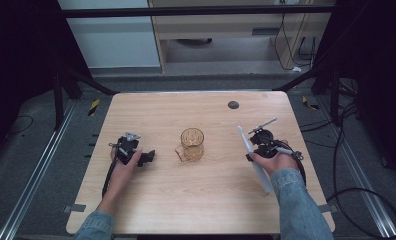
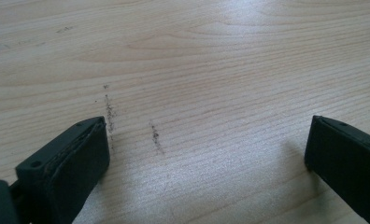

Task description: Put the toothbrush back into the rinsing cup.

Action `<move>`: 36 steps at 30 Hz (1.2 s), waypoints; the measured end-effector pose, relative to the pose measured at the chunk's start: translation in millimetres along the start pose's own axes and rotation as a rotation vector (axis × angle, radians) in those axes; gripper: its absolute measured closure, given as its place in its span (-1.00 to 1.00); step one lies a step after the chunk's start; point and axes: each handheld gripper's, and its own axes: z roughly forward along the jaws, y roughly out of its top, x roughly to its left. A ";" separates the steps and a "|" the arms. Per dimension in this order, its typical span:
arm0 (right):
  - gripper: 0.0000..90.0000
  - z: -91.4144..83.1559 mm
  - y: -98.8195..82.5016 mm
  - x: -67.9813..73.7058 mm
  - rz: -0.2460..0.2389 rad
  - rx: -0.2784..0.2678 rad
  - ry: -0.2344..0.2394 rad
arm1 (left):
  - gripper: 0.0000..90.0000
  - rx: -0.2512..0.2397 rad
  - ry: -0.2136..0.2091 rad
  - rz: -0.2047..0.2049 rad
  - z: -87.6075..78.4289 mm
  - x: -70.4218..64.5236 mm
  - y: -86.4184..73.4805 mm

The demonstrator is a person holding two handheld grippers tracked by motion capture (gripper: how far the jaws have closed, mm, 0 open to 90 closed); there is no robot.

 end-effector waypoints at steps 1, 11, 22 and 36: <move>0.50 -4.4 0.8 0.0 0.003 -0.025 -0.003 | -1.00 0.000 0.000 0.000 0.0 0.0 0.0; 0.50 -20.7 7.0 8.9 0.000 -0.103 -0.015 | -1.00 0.000 -0.002 0.001 -0.1 0.2 -0.1; 0.50 -33.2 4.9 6.8 0.028 -0.224 -0.052 | -1.00 -0.001 -0.003 0.003 0.1 0.3 0.0; 0.50 -35.4 16.8 21.2 0.017 -0.378 -0.064 | -1.00 -0.002 -0.004 0.004 0.2 0.4 0.1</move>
